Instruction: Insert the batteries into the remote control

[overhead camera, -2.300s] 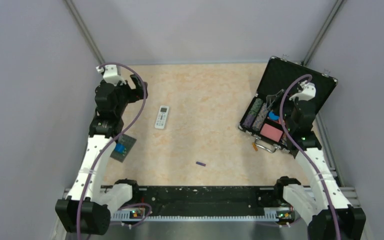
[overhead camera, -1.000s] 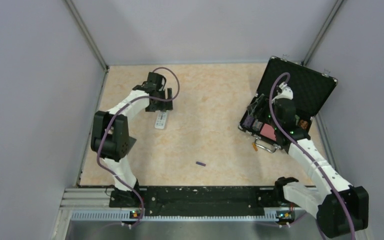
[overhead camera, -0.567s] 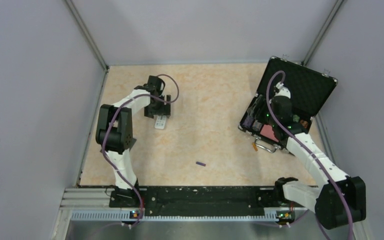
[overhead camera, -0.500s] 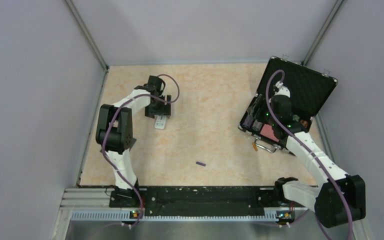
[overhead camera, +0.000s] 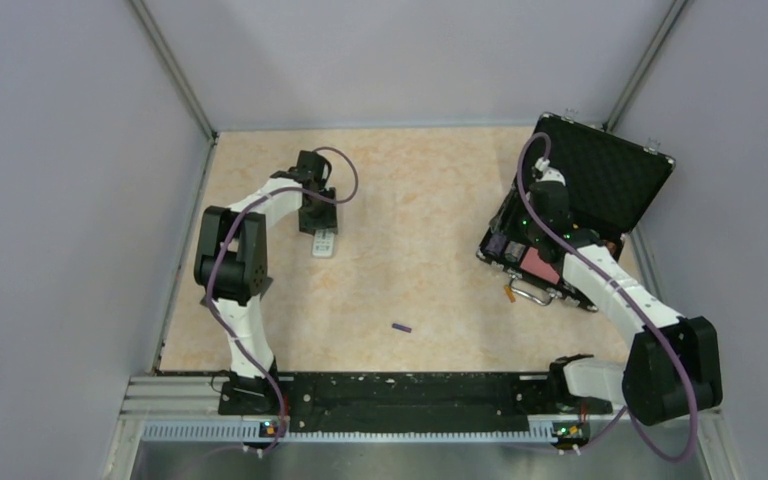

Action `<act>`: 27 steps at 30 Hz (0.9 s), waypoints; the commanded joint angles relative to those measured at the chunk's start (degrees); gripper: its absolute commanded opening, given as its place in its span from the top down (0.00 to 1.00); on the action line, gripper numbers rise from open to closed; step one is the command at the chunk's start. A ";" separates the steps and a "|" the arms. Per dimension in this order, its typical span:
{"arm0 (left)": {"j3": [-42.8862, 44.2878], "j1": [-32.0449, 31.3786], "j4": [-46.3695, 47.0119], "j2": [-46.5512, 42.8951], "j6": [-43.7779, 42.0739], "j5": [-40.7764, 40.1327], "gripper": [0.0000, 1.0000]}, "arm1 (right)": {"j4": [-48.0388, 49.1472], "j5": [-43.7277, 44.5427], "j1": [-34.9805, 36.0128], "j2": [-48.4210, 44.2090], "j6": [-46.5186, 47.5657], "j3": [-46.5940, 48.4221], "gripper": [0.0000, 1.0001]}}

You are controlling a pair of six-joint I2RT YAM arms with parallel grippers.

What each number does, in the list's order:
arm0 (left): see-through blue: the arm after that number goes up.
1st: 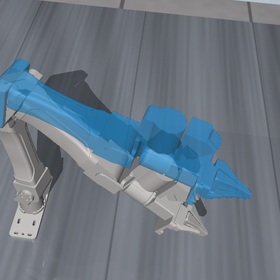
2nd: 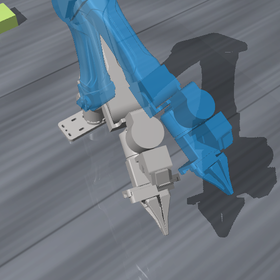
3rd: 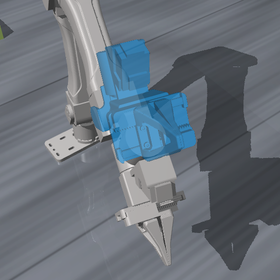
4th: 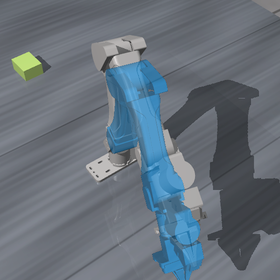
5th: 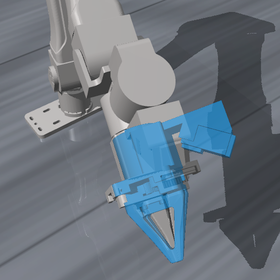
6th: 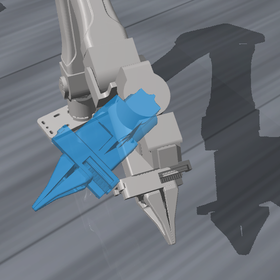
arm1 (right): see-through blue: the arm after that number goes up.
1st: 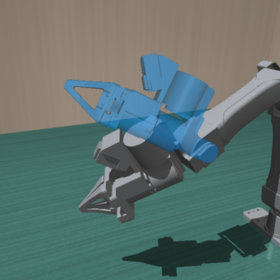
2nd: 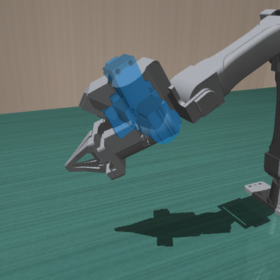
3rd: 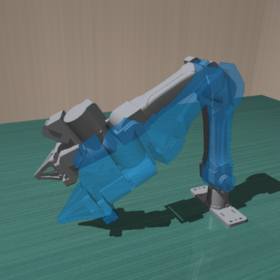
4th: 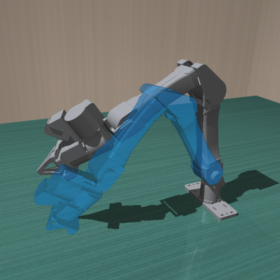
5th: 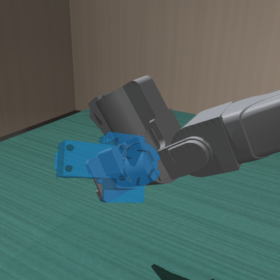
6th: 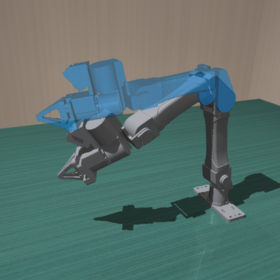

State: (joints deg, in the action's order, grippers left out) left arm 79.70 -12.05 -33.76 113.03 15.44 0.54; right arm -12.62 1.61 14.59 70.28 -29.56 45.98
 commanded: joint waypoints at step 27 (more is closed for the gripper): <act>-7.65 -3.15 39.06 -32.00 33.83 40.92 0.80 | 32.83 -33.48 12.39 7.47 -19.35 14.34 0.18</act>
State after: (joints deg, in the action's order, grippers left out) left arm 72.86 -14.57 -8.51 84.66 39.79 31.66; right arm 9.67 -27.64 23.62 77.25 -43.75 55.00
